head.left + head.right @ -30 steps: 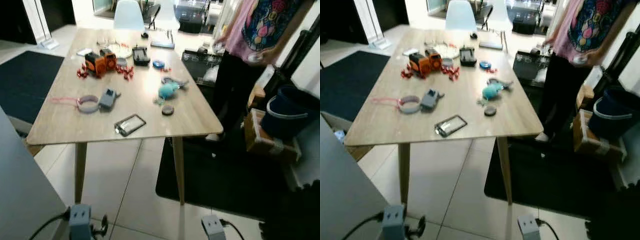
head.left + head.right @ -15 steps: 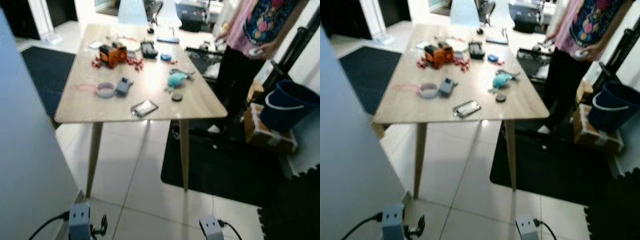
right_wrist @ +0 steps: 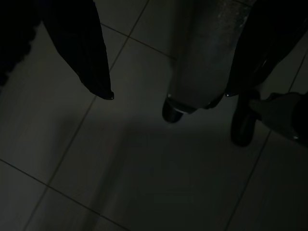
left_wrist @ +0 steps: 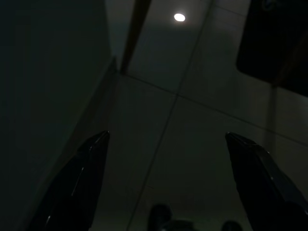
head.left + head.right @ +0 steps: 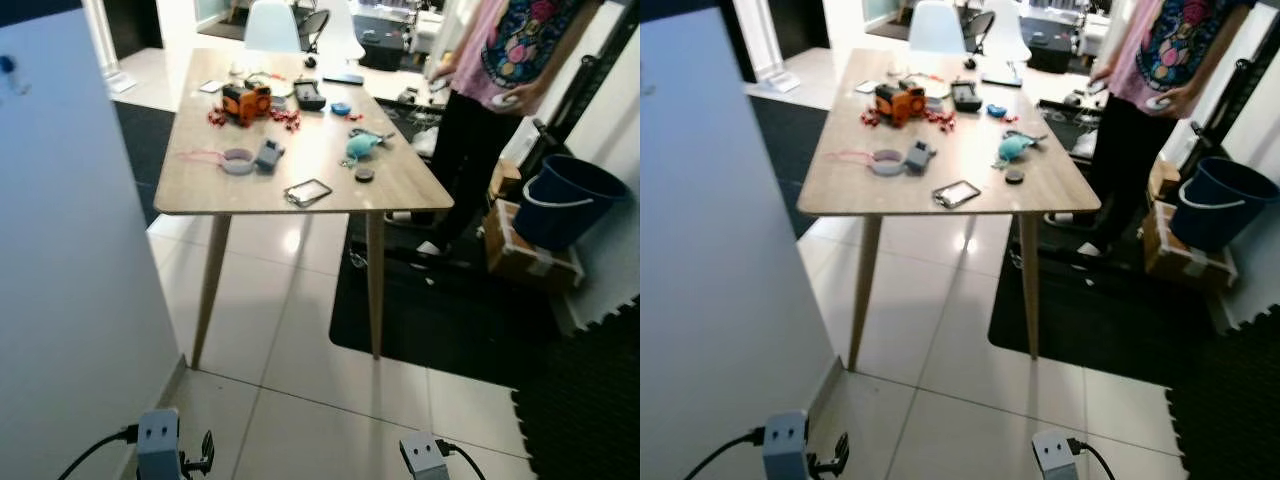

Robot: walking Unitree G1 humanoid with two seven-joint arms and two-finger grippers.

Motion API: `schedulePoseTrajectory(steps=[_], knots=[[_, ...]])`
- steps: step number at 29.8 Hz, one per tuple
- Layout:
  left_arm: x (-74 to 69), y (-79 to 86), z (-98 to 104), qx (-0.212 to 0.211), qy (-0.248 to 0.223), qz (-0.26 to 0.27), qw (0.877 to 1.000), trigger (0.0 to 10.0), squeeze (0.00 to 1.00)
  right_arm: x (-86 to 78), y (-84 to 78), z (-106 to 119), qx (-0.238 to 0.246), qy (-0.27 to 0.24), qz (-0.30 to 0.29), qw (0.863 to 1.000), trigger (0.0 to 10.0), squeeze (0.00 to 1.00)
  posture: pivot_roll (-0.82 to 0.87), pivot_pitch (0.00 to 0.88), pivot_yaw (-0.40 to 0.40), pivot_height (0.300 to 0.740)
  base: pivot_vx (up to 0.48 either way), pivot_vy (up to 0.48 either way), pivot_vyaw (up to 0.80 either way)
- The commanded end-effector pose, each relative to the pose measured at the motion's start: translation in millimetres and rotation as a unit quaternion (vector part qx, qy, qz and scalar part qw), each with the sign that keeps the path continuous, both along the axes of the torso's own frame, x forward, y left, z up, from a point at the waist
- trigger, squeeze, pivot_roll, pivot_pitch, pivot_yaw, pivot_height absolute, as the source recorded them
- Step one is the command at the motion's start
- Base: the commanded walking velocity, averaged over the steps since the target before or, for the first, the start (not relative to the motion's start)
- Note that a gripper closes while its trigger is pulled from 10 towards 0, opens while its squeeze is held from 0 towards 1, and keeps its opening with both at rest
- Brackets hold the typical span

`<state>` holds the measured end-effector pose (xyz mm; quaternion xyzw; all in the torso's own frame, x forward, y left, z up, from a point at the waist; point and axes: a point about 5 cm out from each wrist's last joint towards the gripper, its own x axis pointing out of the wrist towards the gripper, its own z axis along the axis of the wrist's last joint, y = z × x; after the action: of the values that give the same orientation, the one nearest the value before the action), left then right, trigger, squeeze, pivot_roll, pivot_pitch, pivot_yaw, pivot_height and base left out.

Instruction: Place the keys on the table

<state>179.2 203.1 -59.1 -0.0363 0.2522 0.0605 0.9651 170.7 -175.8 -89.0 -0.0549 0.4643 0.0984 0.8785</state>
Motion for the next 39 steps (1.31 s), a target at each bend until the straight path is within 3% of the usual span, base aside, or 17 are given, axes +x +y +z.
schedulePoseTrajectory(steps=[1,39], knots=[[-2.6,0.9,-1.1,0.0,0.003,0.005,1.0,10.0,0.0,-2.2,-4.1,-0.7,-0.005,0.005,-0.004,1.0,10.0,0.0,0.1,0.045,-0.066,0.74,0.0,0.0,0.0],[1.8,-1.6,0.6,-0.011,-0.003,0.009,1.0,10.0,0.0,0.0,-4.3,0.3,-0.007,0.003,0.002,1.0,10.0,0.0,0.09,0.043,-0.072,0.74,0.0,0.0,0.0]])
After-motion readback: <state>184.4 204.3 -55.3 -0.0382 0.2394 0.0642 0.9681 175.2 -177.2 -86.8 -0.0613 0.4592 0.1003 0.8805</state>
